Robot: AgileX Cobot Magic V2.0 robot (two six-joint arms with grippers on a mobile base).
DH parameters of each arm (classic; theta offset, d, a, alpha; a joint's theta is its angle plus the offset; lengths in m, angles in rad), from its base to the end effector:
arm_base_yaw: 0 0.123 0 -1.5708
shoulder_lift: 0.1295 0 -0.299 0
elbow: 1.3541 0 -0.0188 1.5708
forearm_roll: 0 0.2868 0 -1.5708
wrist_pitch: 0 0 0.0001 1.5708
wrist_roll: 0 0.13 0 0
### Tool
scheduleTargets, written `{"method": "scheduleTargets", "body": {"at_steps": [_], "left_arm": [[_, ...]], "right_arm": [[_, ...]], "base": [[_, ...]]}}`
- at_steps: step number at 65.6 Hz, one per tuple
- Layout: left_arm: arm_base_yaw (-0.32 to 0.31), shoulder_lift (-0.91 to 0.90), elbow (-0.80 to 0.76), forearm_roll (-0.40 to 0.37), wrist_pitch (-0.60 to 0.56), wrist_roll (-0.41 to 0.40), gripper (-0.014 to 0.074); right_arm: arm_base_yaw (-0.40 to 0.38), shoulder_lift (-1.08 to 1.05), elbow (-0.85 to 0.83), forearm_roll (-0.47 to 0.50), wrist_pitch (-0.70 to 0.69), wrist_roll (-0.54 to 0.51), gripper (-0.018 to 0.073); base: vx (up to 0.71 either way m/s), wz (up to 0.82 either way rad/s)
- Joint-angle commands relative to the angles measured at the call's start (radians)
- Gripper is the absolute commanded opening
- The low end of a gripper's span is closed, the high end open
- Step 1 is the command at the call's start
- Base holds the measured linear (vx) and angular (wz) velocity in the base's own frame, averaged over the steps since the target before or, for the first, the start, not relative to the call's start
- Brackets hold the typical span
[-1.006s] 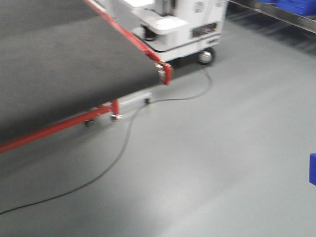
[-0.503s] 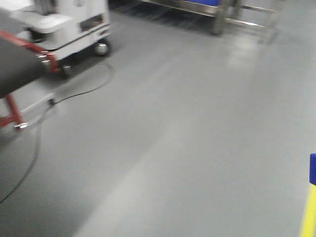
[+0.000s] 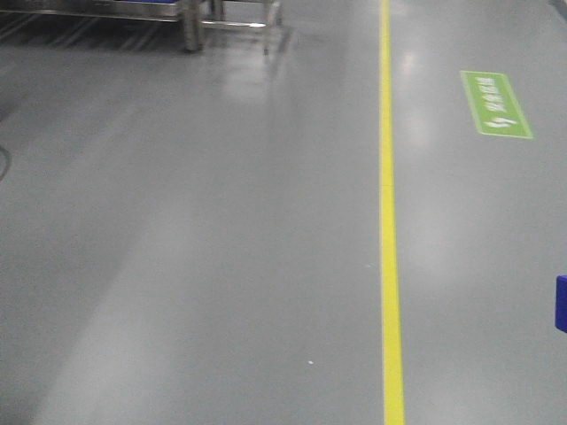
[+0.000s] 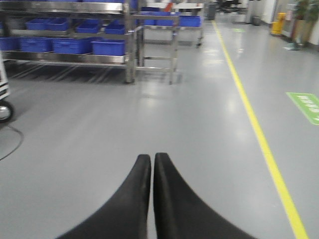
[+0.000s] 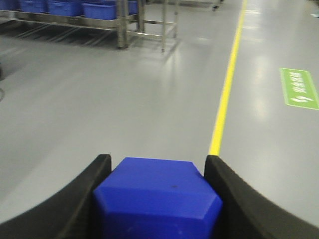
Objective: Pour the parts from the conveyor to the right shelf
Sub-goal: 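Drive the base away from the conveyor holding the blue part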
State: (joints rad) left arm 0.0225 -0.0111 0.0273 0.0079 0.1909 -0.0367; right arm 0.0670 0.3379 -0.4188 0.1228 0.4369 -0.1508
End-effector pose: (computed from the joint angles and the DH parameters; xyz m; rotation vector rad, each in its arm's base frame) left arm 0.1169 0.0028 0.1818 -0.0446 1.6901 -0.0036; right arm 0.1372 0.0160 0.2900 -0.1340 1.8320 0.0670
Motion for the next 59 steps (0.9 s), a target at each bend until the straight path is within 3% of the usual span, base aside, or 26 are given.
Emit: {"method": "scheduleTargets", "body": {"at_steps": [1,26,59], "left_arm": [[0.003,-0.012,-0.019,-0.008,-0.072,-0.008,-0.0006],[0.003,-0.012,-0.019,-0.008,-0.072,-0.008,-0.0006],[0.003,-0.012,-0.019,-0.008,-0.072,-0.008,-0.0006]], "right_arm": [[0.0,0.006,-0.029,0.0,-0.077,0.0,-0.0005],[0.0,0.006,-0.029,0.001,-0.077,0.0,-0.0005],[0.0,0.006,-0.029,0.001,-0.077,0.0,-0.0005]], "base": [[-0.15,-0.57],[-0.1,-0.37],[0.0,-0.07]]}}
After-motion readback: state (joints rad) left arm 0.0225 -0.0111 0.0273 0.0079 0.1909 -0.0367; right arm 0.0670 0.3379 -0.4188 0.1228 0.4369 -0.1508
